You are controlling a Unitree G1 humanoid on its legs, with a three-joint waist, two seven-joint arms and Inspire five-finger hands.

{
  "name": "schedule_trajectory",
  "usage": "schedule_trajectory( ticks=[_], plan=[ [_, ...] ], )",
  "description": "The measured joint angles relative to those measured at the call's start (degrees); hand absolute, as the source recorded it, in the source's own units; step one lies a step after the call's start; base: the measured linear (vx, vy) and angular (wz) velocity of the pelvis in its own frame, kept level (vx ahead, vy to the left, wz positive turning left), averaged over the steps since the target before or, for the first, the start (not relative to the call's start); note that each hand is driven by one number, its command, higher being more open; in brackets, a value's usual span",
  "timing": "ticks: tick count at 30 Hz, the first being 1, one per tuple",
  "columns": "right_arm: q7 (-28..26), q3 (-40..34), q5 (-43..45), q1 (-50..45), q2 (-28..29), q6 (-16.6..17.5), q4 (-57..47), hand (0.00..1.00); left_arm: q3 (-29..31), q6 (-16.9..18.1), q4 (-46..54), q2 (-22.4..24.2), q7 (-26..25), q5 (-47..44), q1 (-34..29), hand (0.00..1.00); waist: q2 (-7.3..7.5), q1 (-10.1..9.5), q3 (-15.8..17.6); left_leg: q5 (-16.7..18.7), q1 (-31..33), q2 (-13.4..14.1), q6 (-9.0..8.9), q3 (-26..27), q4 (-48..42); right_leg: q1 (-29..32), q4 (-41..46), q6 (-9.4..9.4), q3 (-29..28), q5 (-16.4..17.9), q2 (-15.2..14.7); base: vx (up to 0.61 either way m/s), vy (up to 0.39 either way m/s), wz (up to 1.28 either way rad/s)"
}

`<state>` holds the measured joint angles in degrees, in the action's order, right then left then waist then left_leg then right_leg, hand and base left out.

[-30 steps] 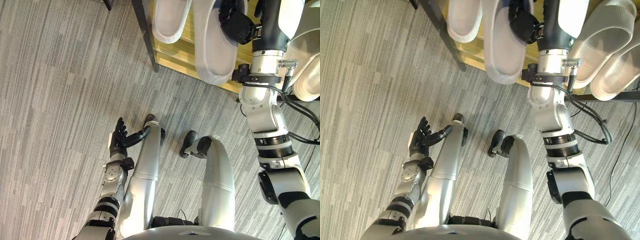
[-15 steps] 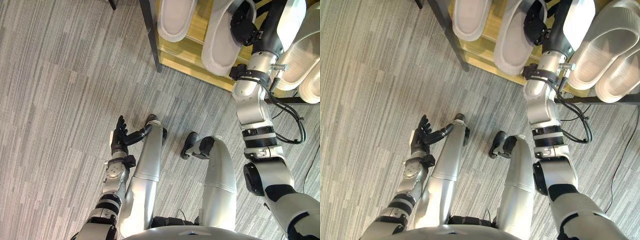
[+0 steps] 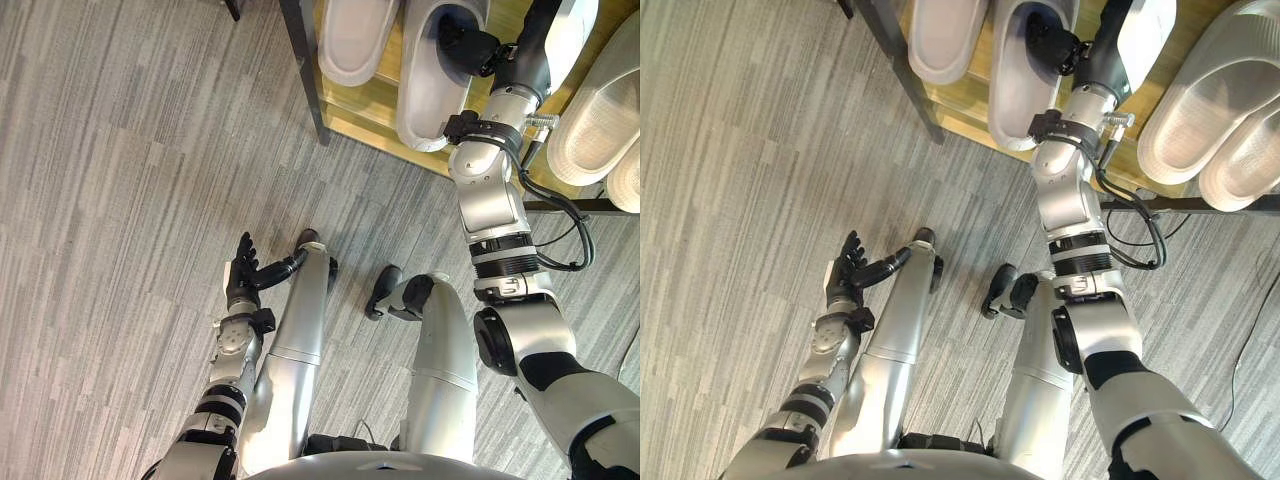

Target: Organize the slippers on the shoe rack

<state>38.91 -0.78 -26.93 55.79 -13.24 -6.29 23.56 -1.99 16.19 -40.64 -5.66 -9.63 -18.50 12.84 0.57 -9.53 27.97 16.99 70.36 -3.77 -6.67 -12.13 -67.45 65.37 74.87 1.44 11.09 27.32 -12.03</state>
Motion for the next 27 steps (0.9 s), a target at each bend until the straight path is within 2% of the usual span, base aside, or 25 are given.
schedule_trajectory(
  ticks=[2, 13, 27],
  plan=[
    [-0.01, 0.52, 1.29, -0.02, 1.01, 0.00, 0.01, 1.00, -0.10, -0.23, -0.36, 0.40, 0.01, 0.01, 0.00, 1.00, -0.62, -0.09, -0.34, -0.09, -0.36, 0.01, -0.17, -0.01, 0.26, -0.22, 0.00, 0.17, 0.00, 0.06, 0.00, 0.00, 0.000, 0.00],
    [-0.14, 1.35, 1.61, -4.00, 4.10, -0.01, -0.41, 1.00, -0.51, -1.30, -1.92, 1.10, -1.10, -0.04, 0.00, 1.00, -1.49, -0.35, -1.63, -0.26, -2.47, 0.20, -0.48, -0.14, 1.44, -2.10, -0.65, 0.63, 0.30, 0.36, 0.11, 0.00, 0.000, 0.00],
    [-0.87, 1.74, -0.61, -14.36, 7.34, -0.03, -9.57, 1.00, 0.96, -1.90, -2.46, 1.59, -1.17, -1.75, -0.24, 1.00, -1.51, -0.09, -1.65, -0.17, -4.23, 1.21, -0.46, -0.01, 2.33, -4.06, -2.23, 0.40, 0.48, 0.15, 1.01, 0.01, 0.003, -0.01]
  ],
)
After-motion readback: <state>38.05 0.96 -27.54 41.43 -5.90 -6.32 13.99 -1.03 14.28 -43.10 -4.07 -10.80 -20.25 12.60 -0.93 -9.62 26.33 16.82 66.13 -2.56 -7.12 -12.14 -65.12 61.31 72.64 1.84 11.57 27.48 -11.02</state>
